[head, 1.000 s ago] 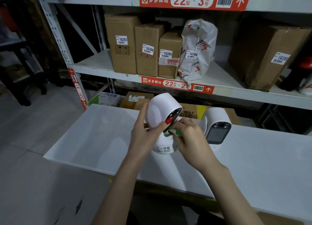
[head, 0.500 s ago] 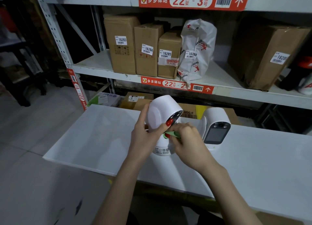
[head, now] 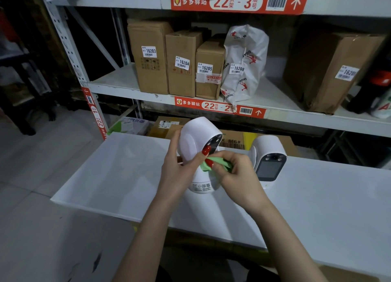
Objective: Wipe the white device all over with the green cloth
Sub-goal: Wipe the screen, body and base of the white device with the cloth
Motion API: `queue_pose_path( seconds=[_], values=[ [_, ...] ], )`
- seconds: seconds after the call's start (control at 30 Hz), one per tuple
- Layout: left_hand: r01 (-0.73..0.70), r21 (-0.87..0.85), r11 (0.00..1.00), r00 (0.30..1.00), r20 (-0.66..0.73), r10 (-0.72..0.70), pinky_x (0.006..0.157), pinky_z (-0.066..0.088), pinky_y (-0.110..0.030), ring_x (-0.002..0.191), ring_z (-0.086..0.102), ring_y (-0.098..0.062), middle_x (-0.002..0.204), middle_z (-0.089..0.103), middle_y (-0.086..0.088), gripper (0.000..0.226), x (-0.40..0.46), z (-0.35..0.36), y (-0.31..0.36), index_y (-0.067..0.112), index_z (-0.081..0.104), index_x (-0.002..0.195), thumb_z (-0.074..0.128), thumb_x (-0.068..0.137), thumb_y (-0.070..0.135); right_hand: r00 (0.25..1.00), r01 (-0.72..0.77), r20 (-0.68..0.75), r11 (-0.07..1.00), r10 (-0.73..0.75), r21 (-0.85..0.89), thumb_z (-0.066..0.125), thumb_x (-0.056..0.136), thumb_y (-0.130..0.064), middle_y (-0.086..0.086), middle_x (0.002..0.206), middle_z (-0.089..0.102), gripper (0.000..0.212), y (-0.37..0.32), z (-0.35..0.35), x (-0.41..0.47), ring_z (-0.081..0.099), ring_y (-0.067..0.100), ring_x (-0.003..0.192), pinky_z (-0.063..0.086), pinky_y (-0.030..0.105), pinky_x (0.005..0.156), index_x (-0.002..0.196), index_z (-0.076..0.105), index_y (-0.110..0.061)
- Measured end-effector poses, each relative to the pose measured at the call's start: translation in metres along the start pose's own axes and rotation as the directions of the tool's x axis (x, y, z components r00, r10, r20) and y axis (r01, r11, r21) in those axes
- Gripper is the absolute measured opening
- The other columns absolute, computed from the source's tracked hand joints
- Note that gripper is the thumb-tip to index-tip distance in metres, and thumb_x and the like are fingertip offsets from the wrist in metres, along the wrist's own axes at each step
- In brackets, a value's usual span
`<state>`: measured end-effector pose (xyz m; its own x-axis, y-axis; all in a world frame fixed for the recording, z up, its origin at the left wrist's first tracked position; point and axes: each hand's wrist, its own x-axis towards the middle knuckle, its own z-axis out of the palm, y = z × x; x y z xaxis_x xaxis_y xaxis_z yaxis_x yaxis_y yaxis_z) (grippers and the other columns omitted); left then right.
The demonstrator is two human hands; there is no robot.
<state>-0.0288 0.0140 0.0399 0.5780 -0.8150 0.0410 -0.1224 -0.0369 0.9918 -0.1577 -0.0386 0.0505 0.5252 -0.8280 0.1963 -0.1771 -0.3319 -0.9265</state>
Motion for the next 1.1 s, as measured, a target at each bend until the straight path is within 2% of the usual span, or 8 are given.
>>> queue_pose_path(
  seconds=[0.2, 0.33, 0.47, 0.53, 0.7, 0.87, 1.0, 1.1],
  values=[
    [0.021, -0.043, 0.999, 1.000, -0.008, -0.021, 0.098, 0.051, -0.054, 0.119, 0.058, -0.022, 0.144, 0.047, 0.003, 0.087, 0.000, -0.003, 0.003, 0.047, 0.023, 0.150, 0.075, 0.080, 0.038, 0.977, 0.094, -0.193, 0.995, -0.086, 0.033, 0.057, 0.092, -0.006, 0.001, 0.082, 0.072, 0.018, 0.000, -0.008, 0.005, 0.065, 0.022, 0.077, 0.051, 0.035, 0.069, 0.089, 0.070, -0.018],
    [0.035, -0.063, 0.997, 0.999, -0.002, -0.035, 0.097, 0.053, -0.049, 0.121, 0.058, -0.023, 0.143, 0.049, 0.004, 0.096, -0.002, -0.006, 0.006, 0.048, 0.025, 0.149, 0.073, 0.067, 0.054, 0.917, 0.140, -0.372, 0.989, -0.145, -0.041, 0.057, 0.093, -0.008, 0.000, 0.077, 0.067, 0.016, -0.001, -0.016, 0.005, 0.057, 0.017, 0.069, 0.044, 0.030, 0.061, 0.090, 0.067, -0.019],
    [0.042, -0.090, 0.995, 0.999, 0.017, -0.040, 0.084, 0.055, -0.031, 0.119, 0.059, -0.018, 0.143, 0.049, 0.006, 0.097, -0.004, -0.007, 0.009, 0.049, 0.024, 0.148, 0.069, 0.063, 0.057, 0.888, 0.128, -0.411, 0.969, -0.207, -0.211, 0.051, 0.095, -0.007, -0.005, 0.074, 0.066, 0.021, 0.007, -0.021, 0.007, 0.048, 0.012, 0.054, 0.039, 0.030, 0.053, 0.100, 0.069, -0.018],
    [0.043, -0.094, 0.995, 0.999, 0.031, -0.041, 0.082, 0.054, -0.029, 0.119, 0.058, -0.018, 0.144, 0.048, 0.006, 0.096, -0.003, -0.006, 0.010, 0.048, 0.022, 0.149, 0.069, 0.065, 0.055, 0.902, 0.095, -0.383, 0.957, -0.200, -0.275, 0.051, 0.096, -0.007, 0.000, 0.075, 0.066, 0.021, 0.011, -0.021, 0.008, 0.049, 0.014, 0.056, 0.038, 0.030, 0.054, 0.103, 0.069, -0.015],
    [0.022, -0.089, 0.996, 0.997, 0.082, -0.015, 0.098, 0.053, -0.044, 0.120, 0.059, -0.020, 0.143, 0.051, 0.003, 0.106, -0.006, -0.005, 0.013, 0.049, 0.019, 0.150, 0.069, 0.057, 0.062, 0.961, 0.042, -0.237, 0.924, -0.141, -0.380, 0.048, 0.097, -0.009, 0.001, 0.093, 0.071, 0.025, 0.014, -0.018, 0.010, 0.061, 0.019, 0.082, 0.038, 0.025, 0.066, 0.111, 0.069, -0.013],
    [0.004, -0.060, 0.998, 0.997, 0.081, 0.001, 0.099, 0.052, -0.050, 0.120, 0.059, -0.022, 0.142, 0.052, 0.001, 0.104, -0.007, -0.004, 0.013, 0.048, 0.019, 0.151, 0.068, 0.060, 0.059, 0.984, -0.146, 0.092, 0.984, 0.156, -0.103, 0.043, 0.099, -0.041, -0.002, 0.098, 0.069, 0.026, 0.000, -0.015, 0.004, 0.062, 0.005, 0.081, 0.048, 0.022, 0.073, 0.112, 0.060, -0.025],
    [0.007, -0.058, 0.998, 0.997, 0.079, -0.002, 0.081, 0.057, -0.025, 0.114, 0.061, -0.016, 0.142, 0.051, 0.003, 0.103, -0.006, -0.006, 0.012, 0.047, 0.016, 0.152, 0.065, 0.063, 0.060, 0.962, -0.136, 0.240, 0.991, 0.131, 0.003, 0.065, 0.087, -0.040, -0.012, 0.114, 0.065, 0.037, 0.002, -0.019, 0.005, 0.062, 0.002, 0.101, 0.051, 0.023, 0.086, 0.120, 0.048, -0.042],
    [-0.002, -0.046, 0.999, 0.997, 0.077, 0.006, 0.078, 0.057, -0.023, 0.115, 0.061, -0.017, 0.143, 0.050, 0.003, 0.102, -0.005, -0.006, 0.010, 0.049, 0.016, 0.151, 0.064, 0.062, 0.063, 0.961, -0.056, 0.270, 0.998, 0.052, 0.007, 0.080, 0.075, -0.023, -0.014, 0.119, 0.060, 0.065, 0.010, -0.017, 0.004, 0.060, -0.001, 0.107, 0.051, 0.022, 0.089, 0.123, 0.040, -0.040]
  ],
)
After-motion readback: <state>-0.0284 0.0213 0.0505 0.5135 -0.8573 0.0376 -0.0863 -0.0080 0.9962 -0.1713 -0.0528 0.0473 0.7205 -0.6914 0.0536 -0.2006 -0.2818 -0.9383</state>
